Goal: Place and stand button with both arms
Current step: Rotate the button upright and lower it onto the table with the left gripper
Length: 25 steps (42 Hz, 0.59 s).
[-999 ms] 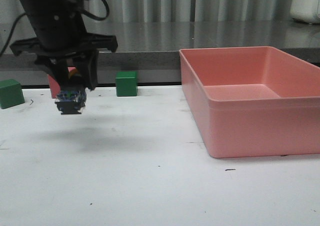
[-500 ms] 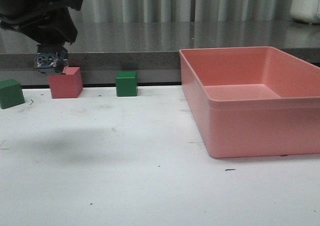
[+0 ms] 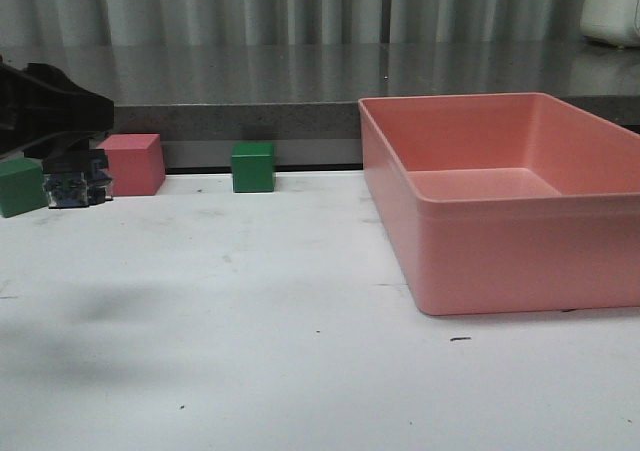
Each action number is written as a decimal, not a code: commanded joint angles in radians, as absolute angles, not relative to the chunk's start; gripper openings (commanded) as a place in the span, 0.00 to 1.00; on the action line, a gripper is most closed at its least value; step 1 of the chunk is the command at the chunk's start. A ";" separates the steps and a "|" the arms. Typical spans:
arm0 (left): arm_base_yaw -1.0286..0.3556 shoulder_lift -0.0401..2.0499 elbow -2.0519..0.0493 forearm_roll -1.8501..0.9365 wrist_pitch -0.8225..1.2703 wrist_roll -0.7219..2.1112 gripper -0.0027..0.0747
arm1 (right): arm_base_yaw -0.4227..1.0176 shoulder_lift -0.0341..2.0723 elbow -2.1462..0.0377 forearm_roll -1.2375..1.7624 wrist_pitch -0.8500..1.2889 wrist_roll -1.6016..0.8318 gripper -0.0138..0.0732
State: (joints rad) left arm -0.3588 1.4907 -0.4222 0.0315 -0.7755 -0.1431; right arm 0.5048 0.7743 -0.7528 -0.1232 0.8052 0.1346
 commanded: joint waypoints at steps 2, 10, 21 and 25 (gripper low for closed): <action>-0.357 1.524 -0.412 0.036 -1.018 -0.141 0.40 | 0.498 0.768 -0.779 -0.130 0.760 0.131 0.82; -0.357 1.633 -0.412 0.032 -1.162 -0.084 0.40 | 0.498 0.768 -0.779 -0.130 0.759 0.131 0.82; -0.357 1.748 -0.412 -0.044 -1.295 -0.012 0.40 | 0.498 0.768 -0.779 -0.130 0.759 0.131 0.82; -0.357 1.793 -0.412 -0.100 -1.366 -0.008 0.40 | 0.498 0.768 -0.779 -0.130 0.759 0.131 0.82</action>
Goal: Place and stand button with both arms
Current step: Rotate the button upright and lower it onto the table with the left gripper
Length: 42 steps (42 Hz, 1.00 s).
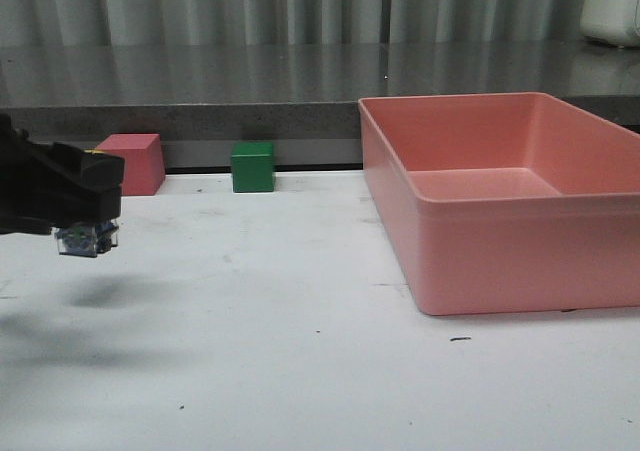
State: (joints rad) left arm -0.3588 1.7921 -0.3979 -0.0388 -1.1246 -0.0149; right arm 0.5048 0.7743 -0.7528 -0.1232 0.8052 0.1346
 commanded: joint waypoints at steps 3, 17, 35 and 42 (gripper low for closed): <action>-0.357 1.820 -0.419 -0.109 -1.366 -0.008 0.40 | 0.498 0.768 -0.779 -0.130 0.759 0.131 0.82; -0.357 1.898 -0.437 -0.078 -1.366 0.015 0.40 | 0.498 0.768 -0.779 -0.130 0.759 0.131 0.82; -0.357 1.906 -0.435 -0.079 -1.366 0.015 0.53 | 0.498 0.768 -0.779 -0.130 0.759 0.131 0.82; -0.357 1.906 -0.431 -0.079 -1.366 0.015 0.68 | 0.498 0.768 -0.779 -0.130 0.759 0.131 0.82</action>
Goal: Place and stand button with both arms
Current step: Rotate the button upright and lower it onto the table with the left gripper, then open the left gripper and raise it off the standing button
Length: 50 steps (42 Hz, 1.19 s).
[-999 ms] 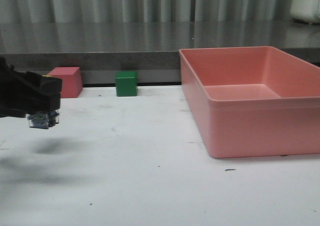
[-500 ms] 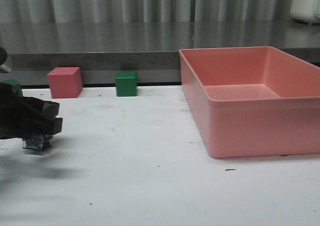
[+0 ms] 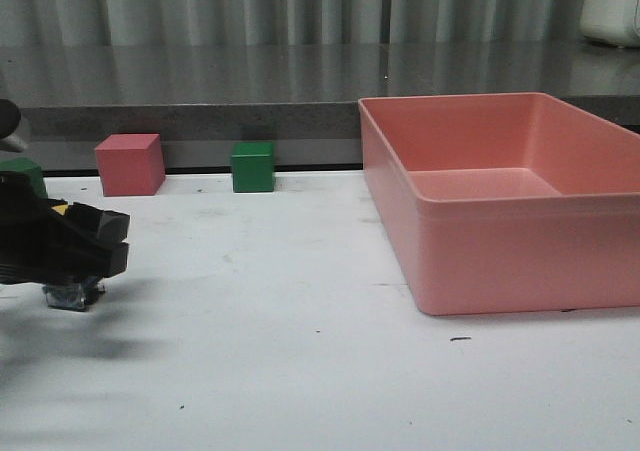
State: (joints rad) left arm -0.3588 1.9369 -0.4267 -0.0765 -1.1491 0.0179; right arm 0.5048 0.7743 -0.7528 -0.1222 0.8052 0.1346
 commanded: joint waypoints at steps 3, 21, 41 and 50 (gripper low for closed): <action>-0.357 1.906 -0.431 -0.079 -1.366 0.015 0.70 | 0.498 0.768 -0.779 -0.130 0.759 0.131 0.82; -0.357 1.759 -0.369 -0.090 -1.366 0.015 0.70 | 0.498 0.768 -0.779 -0.130 0.759 0.131 0.82; -0.357 1.346 -0.394 -0.075 -0.881 0.015 0.70 | 0.498 0.768 -0.779 -0.130 0.759 0.131 0.82; -0.357 1.160 -0.589 -0.026 -0.212 0.015 0.70 | 0.498 0.768 -0.779 -0.130 0.759 0.131 0.82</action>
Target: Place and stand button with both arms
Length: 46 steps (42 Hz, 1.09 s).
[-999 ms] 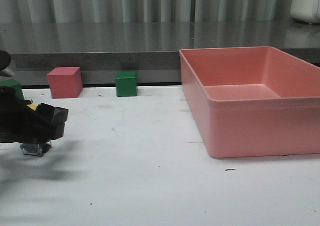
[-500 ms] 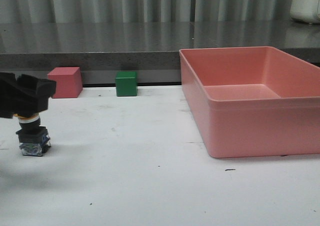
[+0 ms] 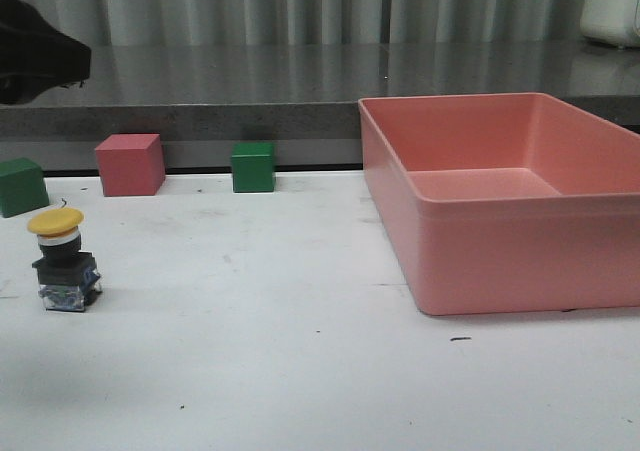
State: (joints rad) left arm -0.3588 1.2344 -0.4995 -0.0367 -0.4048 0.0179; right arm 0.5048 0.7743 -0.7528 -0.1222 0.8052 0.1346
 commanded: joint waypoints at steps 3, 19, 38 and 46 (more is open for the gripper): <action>-0.357 1.124 -0.655 -0.026 -0.010 0.015 0.70 | 0.498 0.768 -0.779 -0.130 0.759 0.131 0.82; -0.357 0.943 -0.758 -0.037 0.508 -0.012 0.70 | 0.498 0.768 -0.779 -0.130 0.759 0.131 0.82; -0.357 0.752 -0.758 -0.033 0.673 -0.075 0.70 | 0.498 0.768 -0.779 -0.130 0.759 0.131 0.82; -0.357 0.754 -0.758 -0.033 0.673 -0.075 0.70 | 0.498 0.768 -0.779 -0.130 0.759 0.131 0.82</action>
State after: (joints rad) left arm -0.3588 0.7570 -0.7231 -0.0264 0.7279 -0.0631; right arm 0.5048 0.7743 -0.7528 -0.1222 0.8052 0.1346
